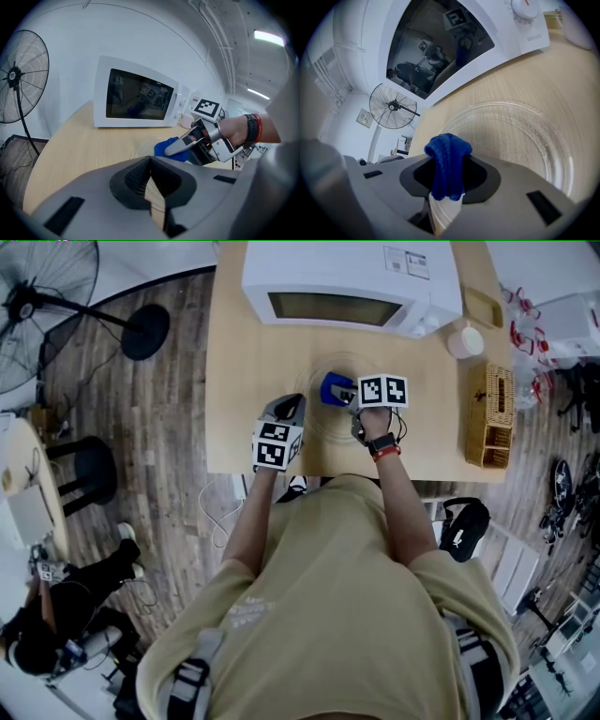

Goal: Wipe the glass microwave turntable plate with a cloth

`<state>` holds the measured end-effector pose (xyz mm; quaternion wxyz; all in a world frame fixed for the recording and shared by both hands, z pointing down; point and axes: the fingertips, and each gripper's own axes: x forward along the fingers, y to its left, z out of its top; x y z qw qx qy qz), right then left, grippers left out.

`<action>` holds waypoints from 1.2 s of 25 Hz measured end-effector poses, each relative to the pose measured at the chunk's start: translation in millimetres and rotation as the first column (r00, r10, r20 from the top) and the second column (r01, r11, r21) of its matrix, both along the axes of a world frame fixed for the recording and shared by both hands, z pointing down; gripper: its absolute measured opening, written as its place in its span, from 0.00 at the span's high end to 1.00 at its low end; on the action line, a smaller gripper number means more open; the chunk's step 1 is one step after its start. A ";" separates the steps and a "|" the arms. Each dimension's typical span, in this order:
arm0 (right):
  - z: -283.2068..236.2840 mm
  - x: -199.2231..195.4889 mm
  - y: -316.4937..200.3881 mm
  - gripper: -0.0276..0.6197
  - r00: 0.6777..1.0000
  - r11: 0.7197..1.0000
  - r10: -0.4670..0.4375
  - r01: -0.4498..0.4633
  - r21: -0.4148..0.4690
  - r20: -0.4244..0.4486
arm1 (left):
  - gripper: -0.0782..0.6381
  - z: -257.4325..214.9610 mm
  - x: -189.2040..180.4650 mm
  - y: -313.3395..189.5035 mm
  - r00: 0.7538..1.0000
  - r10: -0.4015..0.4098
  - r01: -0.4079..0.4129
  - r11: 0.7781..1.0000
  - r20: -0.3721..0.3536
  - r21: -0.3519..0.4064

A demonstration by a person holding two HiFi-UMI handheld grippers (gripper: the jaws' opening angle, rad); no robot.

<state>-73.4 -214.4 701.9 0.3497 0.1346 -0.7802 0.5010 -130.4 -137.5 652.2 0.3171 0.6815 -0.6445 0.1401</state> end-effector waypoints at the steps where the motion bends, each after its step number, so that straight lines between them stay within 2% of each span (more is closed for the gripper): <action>1: 0.0 1.6 -1.2 0.76 1.000 1.000 0.004 -0.004 0.000 -0.001 | 0.87 0.0 0.0 -0.7 1.000 0.002 -0.002 1.000 -0.001 0.001; 19: -2.3 31.6 -19.2 0.76 0.997 0.997 0.078 -0.078 0.001 -0.002 | 0.87 2.7 22.3 -15.0 0.997 0.078 -0.078 0.997 -0.018 0.010; 30: -3.2 55.6 -33.7 0.75 0.994 0.993 0.113 -0.113 0.035 -0.011 | 0.87 5.0 38.8 -25.1 0.992 0.121 -0.121 0.993 -0.029 0.012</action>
